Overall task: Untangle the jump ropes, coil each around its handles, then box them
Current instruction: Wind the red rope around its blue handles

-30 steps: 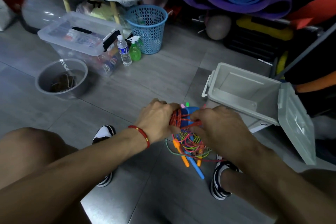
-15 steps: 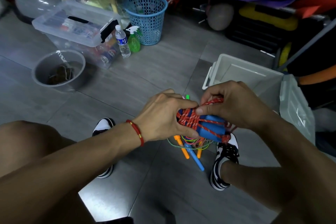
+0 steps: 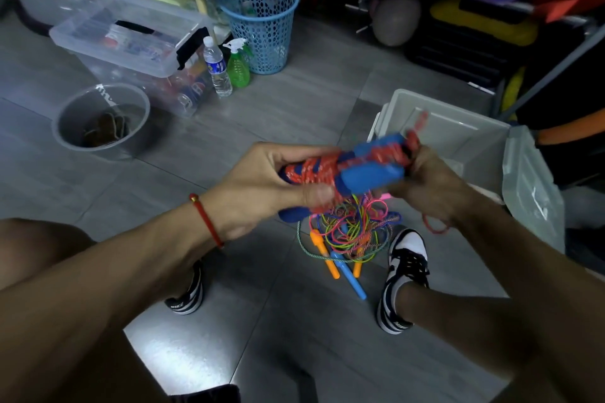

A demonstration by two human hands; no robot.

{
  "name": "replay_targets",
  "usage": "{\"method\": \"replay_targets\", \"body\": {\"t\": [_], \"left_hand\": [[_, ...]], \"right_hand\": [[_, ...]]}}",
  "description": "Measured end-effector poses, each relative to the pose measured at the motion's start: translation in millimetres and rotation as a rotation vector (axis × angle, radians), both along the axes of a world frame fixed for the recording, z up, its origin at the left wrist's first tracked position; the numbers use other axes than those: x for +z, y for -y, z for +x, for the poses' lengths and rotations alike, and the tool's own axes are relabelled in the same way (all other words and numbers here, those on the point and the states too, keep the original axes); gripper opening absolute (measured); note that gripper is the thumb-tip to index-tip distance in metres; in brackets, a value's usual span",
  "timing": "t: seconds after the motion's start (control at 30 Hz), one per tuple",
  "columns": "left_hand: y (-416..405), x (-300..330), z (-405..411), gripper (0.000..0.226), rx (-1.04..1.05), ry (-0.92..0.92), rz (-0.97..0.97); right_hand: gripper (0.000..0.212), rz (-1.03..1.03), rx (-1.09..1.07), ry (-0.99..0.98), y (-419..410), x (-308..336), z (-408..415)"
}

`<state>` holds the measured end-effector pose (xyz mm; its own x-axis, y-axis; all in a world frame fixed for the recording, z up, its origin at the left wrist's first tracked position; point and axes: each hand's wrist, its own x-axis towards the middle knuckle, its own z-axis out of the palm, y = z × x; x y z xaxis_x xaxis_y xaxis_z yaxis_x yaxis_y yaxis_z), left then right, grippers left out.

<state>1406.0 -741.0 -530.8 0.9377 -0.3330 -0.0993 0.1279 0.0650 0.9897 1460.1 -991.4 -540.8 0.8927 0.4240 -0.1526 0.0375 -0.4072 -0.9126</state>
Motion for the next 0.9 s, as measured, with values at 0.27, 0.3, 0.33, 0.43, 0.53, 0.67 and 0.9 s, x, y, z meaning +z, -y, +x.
{"method": "replay_targets", "body": {"t": [0.27, 0.3, 0.33, 0.43, 0.53, 0.67, 0.9], "left_hand": [[0, -23, 13, 0.035, 0.351, -0.157, 0.119], [1, -26, 13, 0.033, 0.363, -0.131, 0.155], [3, -27, 14, 0.035, 0.378, -0.097, 0.213], [5, -28, 19, 0.069, 0.409, 0.045, 0.617], [11, -24, 18, 0.049, 0.350, 0.248, 0.926], [19, -22, 22, 0.061, 0.366, 0.302, 1.127], [37, -25, 11, 0.036, 0.486, 0.707, 1.211]], "right_hand": [[0.022, -0.176, 0.088, 0.083, -48, -7, -39], [0.025, -0.209, 0.062, 0.097, -51, -8, -41], [0.028, -0.221, 0.030, 0.093, -55, -7, -44], [0.034, -0.166, -0.106, 0.037, -66, -9, -49], [0.037, -0.151, -0.229, 0.031, -72, -9, -50], [0.037, -0.128, -0.392, 0.032, -77, -2, -48], [0.053, 0.048, -0.577, -0.048, -90, 17, -46]]}}
